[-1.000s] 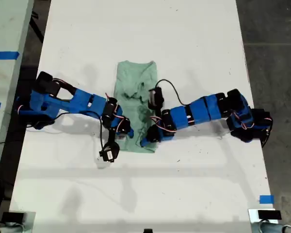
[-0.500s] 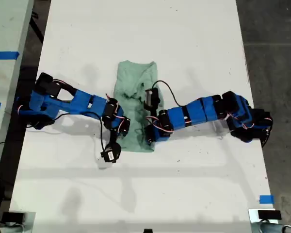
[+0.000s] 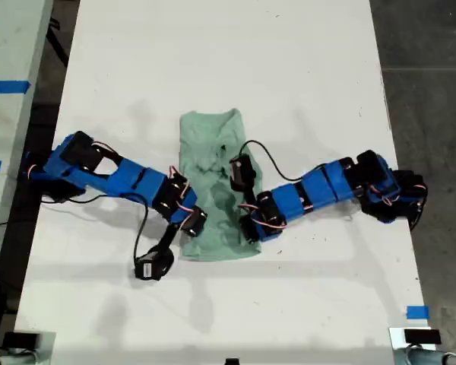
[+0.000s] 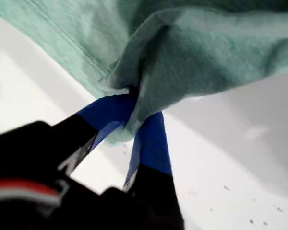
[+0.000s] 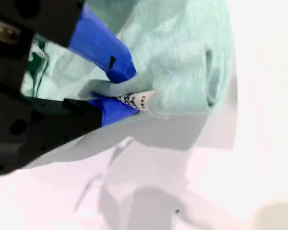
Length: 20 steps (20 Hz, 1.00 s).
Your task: Fold tshirt
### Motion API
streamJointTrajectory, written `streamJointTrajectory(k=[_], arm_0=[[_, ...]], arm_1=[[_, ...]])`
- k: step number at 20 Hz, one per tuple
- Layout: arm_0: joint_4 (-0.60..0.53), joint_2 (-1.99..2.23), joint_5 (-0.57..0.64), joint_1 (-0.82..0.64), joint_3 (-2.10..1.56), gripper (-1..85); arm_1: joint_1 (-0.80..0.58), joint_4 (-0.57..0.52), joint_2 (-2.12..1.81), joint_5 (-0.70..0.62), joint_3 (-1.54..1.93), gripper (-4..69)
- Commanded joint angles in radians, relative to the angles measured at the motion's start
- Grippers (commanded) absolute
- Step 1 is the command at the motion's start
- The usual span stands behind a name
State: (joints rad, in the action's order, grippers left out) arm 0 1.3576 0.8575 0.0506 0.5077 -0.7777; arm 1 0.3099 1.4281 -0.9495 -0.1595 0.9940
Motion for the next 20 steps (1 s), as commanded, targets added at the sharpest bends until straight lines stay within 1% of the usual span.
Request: streamJointTrajectory(k=[1,4,5,7,8,10,12,14,16,18,20], arm_0=[[-0.025,0.071,0.008,0.109,0.081,0.0],[-0.112,0.092,0.003,0.17,0.081,0.0],[-0.129,0.101,0.012,0.169,0.081,0.0],[-0.129,0.13,0.081,0.132,0.081,0.0],[-0.1,0.156,0.127,0.101,0.081,0.0],[0.003,0.241,0.227,0.014,0.078,0.0],[0.137,0.337,0.336,-0.114,0.072,0.0],[0.222,0.425,0.457,-0.258,0.058,0.0],[0.256,0.494,0.577,-0.394,0.052,0.0],[0.288,0.515,0.655,-0.512,0.044,0.0],[0.285,0.503,0.712,-0.588,0.021,0.0]], arm_1=[[0.121,0.028,-0.1,0.021,-0.132,-1.6],[0.192,-0.005,-0.103,0.034,-0.209,-1.6],[0.189,-0.014,-0.11,0.023,-0.216,-1.6],[0.133,-0.003,-0.146,-0.029,-0.216,-1.6],[0.089,0.025,-0.173,-0.069,-0.216,-1.6],[-0.035,0.103,-0.241,-0.175,-0.207,-1.6],[-0.175,0.123,-0.337,-0.302,-0.15,-1.6],[-0.313,0.146,-0.403,-0.446,-0.14,-1.6],[-0.433,0.153,-0.459,-0.575,-0.118,-1.6],[-0.523,0.149,-0.486,-0.681,-0.091,-1.6],[-0.581,0.104,-0.508,-0.762,-0.035,-1.6]])
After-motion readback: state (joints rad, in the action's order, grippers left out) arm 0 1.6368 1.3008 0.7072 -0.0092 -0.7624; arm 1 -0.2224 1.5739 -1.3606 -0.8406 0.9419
